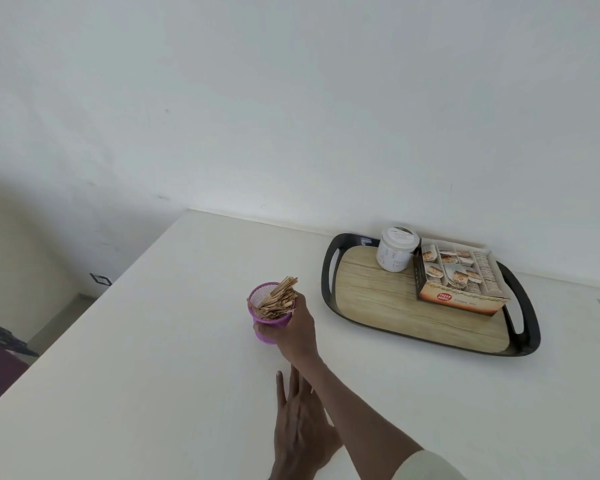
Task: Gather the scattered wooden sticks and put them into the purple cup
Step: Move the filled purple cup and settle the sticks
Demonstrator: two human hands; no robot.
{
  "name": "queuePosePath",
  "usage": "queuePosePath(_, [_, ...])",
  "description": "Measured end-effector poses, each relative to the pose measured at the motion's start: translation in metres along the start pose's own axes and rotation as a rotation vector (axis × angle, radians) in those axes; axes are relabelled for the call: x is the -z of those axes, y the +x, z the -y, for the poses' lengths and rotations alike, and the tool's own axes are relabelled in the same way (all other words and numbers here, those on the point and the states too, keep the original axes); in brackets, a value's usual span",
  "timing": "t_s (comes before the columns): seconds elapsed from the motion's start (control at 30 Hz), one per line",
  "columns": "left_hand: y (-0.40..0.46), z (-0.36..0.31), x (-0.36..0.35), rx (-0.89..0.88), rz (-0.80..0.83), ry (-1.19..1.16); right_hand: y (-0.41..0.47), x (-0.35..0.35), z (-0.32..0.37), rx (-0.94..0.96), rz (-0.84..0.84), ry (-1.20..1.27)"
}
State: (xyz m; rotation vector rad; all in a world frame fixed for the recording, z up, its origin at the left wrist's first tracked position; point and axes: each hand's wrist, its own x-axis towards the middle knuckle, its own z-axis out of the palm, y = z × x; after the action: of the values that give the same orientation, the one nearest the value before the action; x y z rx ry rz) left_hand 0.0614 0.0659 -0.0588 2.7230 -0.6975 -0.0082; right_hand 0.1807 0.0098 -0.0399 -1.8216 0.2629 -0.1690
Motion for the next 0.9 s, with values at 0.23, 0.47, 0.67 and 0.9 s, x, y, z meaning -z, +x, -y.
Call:
queuePosePath(0.23, [0.0,0.002,-0.006,0.051,0.051,-0.001,-0.013,0.015,0.008,0.04,-0.073,0.037])
queuePosePath(0.47, [0.002,0.002,-0.013,0.104,-0.02,-0.071,-0.061,0.08,0.018,0.085,-0.179,0.121])
queuePosePath(0.67, [-0.001,0.004,-0.016,0.134,-0.06,-0.071,-0.127,0.159,-0.012,-0.033,-0.278,0.069])
queuePosePath(0.9, [-0.003,0.001,-0.018,0.119,-0.124,-0.087,-0.174,0.194,-0.04,-0.159,-0.326,0.056])
